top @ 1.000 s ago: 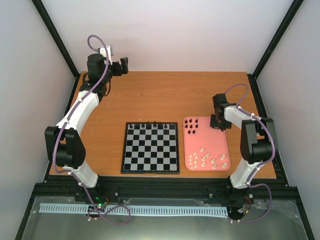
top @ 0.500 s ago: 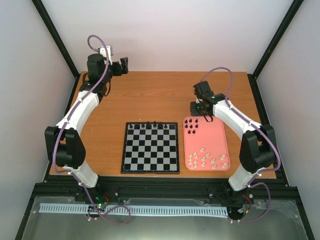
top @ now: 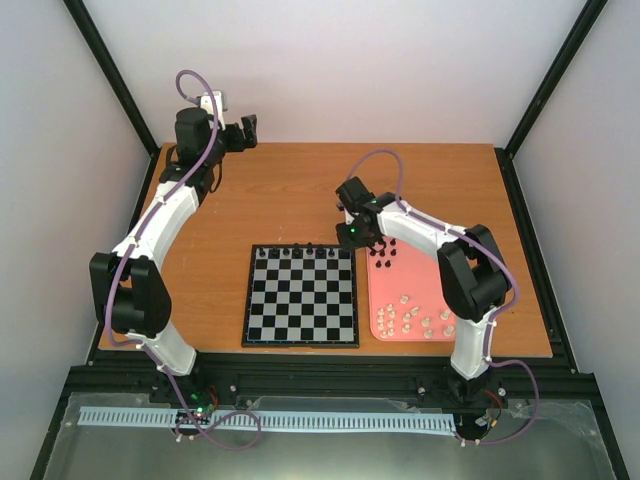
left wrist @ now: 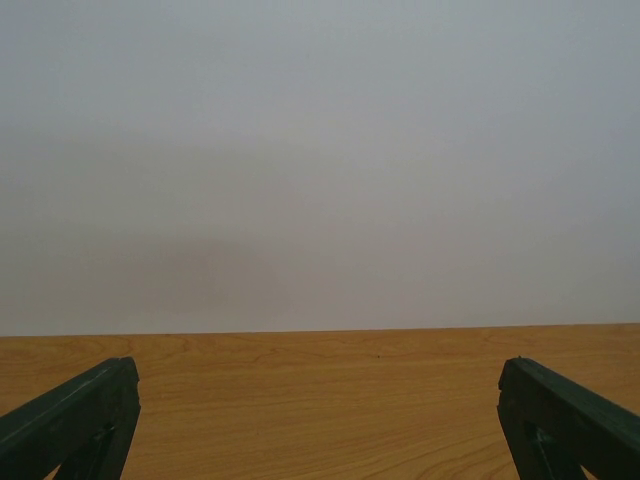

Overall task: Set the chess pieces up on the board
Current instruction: Place the chess piece on the chessboard.

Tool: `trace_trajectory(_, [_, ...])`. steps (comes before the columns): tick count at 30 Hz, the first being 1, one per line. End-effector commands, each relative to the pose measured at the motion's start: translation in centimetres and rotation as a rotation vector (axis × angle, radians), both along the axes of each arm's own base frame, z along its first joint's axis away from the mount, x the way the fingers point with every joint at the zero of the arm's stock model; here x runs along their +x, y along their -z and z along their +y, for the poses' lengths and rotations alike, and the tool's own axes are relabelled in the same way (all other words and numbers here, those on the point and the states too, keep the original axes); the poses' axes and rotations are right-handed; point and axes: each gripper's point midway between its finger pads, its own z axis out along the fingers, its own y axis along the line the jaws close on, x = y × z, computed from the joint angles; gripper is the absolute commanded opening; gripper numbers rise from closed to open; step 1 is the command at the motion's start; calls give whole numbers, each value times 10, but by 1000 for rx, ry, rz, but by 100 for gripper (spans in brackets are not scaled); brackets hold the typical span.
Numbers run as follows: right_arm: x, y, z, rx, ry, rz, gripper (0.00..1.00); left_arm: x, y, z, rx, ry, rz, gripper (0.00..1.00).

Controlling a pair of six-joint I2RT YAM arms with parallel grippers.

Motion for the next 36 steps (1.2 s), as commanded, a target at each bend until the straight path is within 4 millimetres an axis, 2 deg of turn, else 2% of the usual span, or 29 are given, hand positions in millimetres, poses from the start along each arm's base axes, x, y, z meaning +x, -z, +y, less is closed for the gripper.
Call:
trace_trajectory(1, [-3, -11, 26, 36, -57, -12, 3, 2, -20, -2, 12, 4, -41, 100])
trace_trajectory(9, [-14, 2, 37, 28, -84, 27, 3, 1, -21, -2, 12, 1, -44, 100])
trace_trajectory(23, [-19, 4, 27, -11, -70, 26, 3, 0, -22, -3, 14, 3, -45, 100])
trace_trajectory(36, [-16, 10, 21, -37, -62, 29, 3, 1, -22, -3, 16, 2, -45, 100])
